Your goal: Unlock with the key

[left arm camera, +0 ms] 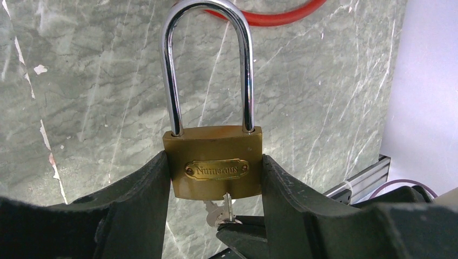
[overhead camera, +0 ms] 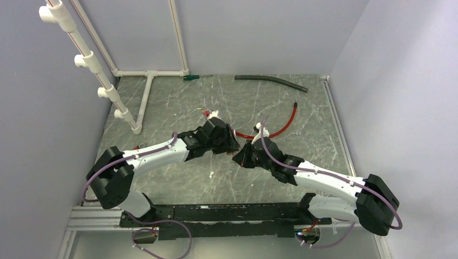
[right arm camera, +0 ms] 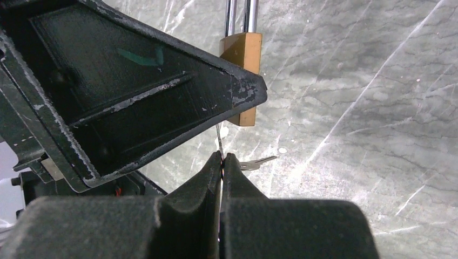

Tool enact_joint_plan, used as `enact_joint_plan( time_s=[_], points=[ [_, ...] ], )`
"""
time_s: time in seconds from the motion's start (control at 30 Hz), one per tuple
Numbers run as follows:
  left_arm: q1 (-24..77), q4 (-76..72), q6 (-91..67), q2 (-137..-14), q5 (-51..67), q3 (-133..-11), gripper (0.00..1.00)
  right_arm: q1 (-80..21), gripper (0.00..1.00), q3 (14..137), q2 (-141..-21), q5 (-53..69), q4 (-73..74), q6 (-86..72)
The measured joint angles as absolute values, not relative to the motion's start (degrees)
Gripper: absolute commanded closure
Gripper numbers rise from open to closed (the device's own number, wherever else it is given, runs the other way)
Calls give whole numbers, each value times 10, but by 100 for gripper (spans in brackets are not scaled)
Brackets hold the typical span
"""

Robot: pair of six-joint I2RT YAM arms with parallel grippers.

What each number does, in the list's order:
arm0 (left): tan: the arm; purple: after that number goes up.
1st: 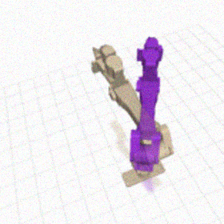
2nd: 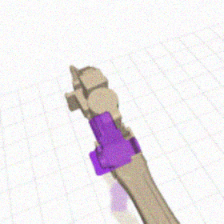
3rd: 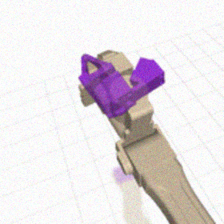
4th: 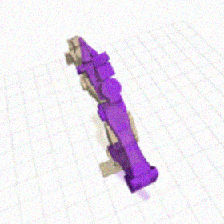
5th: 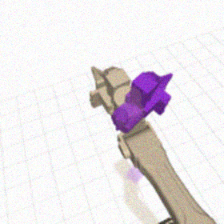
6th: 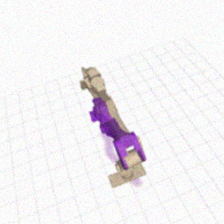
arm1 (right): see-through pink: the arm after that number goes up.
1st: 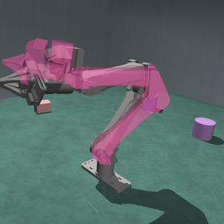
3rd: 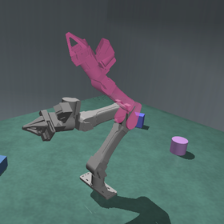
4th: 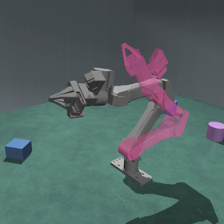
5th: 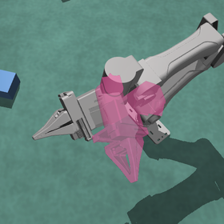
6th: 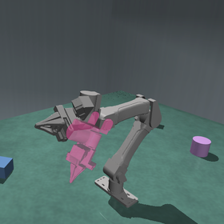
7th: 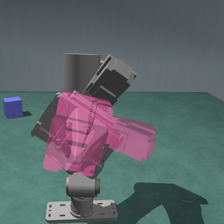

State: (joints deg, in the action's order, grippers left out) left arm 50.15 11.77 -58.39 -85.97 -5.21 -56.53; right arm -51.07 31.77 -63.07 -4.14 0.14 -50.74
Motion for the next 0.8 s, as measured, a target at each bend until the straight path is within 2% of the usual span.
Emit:
enact_joint_plan(
  time_s=[0.8],
  points=[
    [499, 110, -582, -862, -52, -566, 100, -503, 100, 319, -618, -24, 47, -507]
  ],
)
